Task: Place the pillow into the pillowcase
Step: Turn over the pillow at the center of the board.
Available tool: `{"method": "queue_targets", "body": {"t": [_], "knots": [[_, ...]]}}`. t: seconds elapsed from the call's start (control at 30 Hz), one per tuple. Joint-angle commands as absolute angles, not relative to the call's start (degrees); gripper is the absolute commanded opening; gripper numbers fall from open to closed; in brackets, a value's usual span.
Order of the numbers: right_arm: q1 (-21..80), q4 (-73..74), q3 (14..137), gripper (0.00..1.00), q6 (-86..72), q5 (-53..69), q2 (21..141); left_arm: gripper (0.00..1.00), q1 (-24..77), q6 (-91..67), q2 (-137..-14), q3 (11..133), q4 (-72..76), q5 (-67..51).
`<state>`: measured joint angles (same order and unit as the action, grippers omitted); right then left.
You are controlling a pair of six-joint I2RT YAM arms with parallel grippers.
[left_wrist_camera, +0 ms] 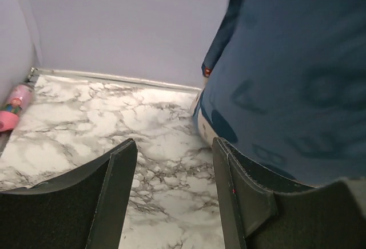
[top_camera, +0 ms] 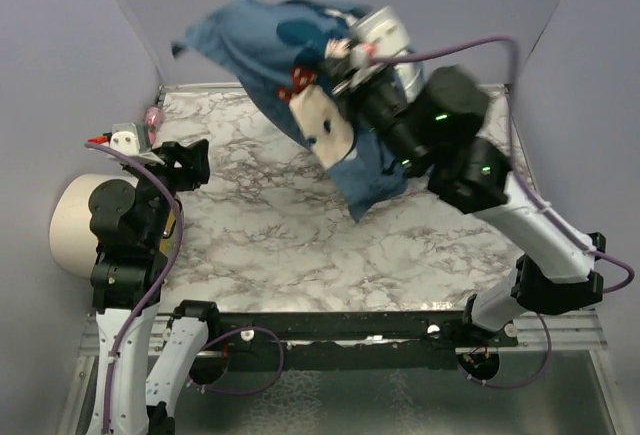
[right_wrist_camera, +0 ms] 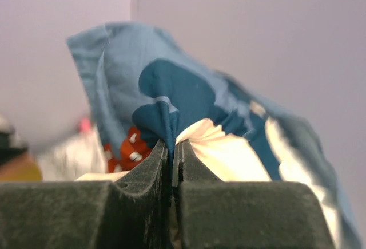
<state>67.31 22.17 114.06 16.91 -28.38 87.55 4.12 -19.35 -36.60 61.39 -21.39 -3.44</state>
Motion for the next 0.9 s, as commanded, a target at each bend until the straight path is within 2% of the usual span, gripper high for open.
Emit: {"method": "queue_targets", "body": {"t": [0.0, 0.07, 0.17, 0.2, 0.23, 0.27, 0.33, 0.4, 0.47, 0.53, 0.57, 0.7, 0.77, 0.83, 0.87], "knots": [[69.25, 3.82, 133.70, 0.01, 28.35, -19.78, 86.93, 0.58, 4.04, -19.54, -34.72, 61.17, -20.14, 1.31], [69.18, -5.98, 131.40, 0.01, 37.76, -29.15, 86.02, 0.58, 4.04, -20.51, -34.99, 60.09, -19.83, -0.16], [66.76, -30.20, 114.05, 0.01, 55.35, -41.62, 81.49, 0.57, 4.04, -22.48, -35.29, 57.38, -17.74, -2.93], [63.12, -32.44, 109.51, 0.01, 55.51, -43.42, 79.52, 0.57, 4.04, -23.10, -35.62, 56.47, -16.89, -4.34], [56.40, -28.07, 106.53, 0.01, 49.77, -43.92, 77.75, 0.58, 4.04, -23.96, -36.24, 55.62, -16.06, -6.34], [47.69, -17.59, 105.70, 0.01, 38.95, -41.73, 76.52, 0.58, 4.02, -25.03, -37.33, 54.59, -15.20, -9.01], [28.36, 2.44, 104.17, 0.01, 18.31, -30.85, 76.62, 0.58, 4.04, -28.04, -40.36, 53.11, -12.93, -16.53], [14.78, 11.47, 101.08, 0.01, 8.53, -21.38, 79.65, 0.57, 4.04, -31.27, -43.34, 51.04, -9.56, -23.27], [8.68, 9.75, 93.57, 0.01, 4.74, -18.39, 81.95, 0.57, 4.04, -32.14, -45.52, 49.70, -8.07, -25.99], [4.20, 11.45, 91.51, 0.01, -0.94, -15.13, 85.60, 0.57, 4.04, -30.27, -46.57, 50.07, -10.34, -25.03], [2.12, 13.24, 91.79, 0.04, -3.85, -13.22, 87.89, 0.58, 4.04, -29.10, -46.61, 50.56, -11.53, -24.54], [0.00, 14.00, 89.44, 0.43, -10.45, 0.16, 87.45, 0.59, 4.04, -27.01, -45.55, 50.92, -14.23, -23.65], [0.00, 5.05, 82.37, 0.60, -13.02, 16.51, 81.52, 0.59, 4.04, -27.74, -45.88, 50.69, -13.77, -24.98], [0.00, -5.83, 75.15, 0.69, -17.36, 35.71, 76.65, 0.59, 4.04, -29.41, -46.16, 50.06, -12.47, -27.71], [0.38, -10.27, 72.42, 0.69, -20.31, 45.37, 75.04, 0.59, 4.04, -30.69, -46.27, 49.70, -11.67, -29.53]]}}
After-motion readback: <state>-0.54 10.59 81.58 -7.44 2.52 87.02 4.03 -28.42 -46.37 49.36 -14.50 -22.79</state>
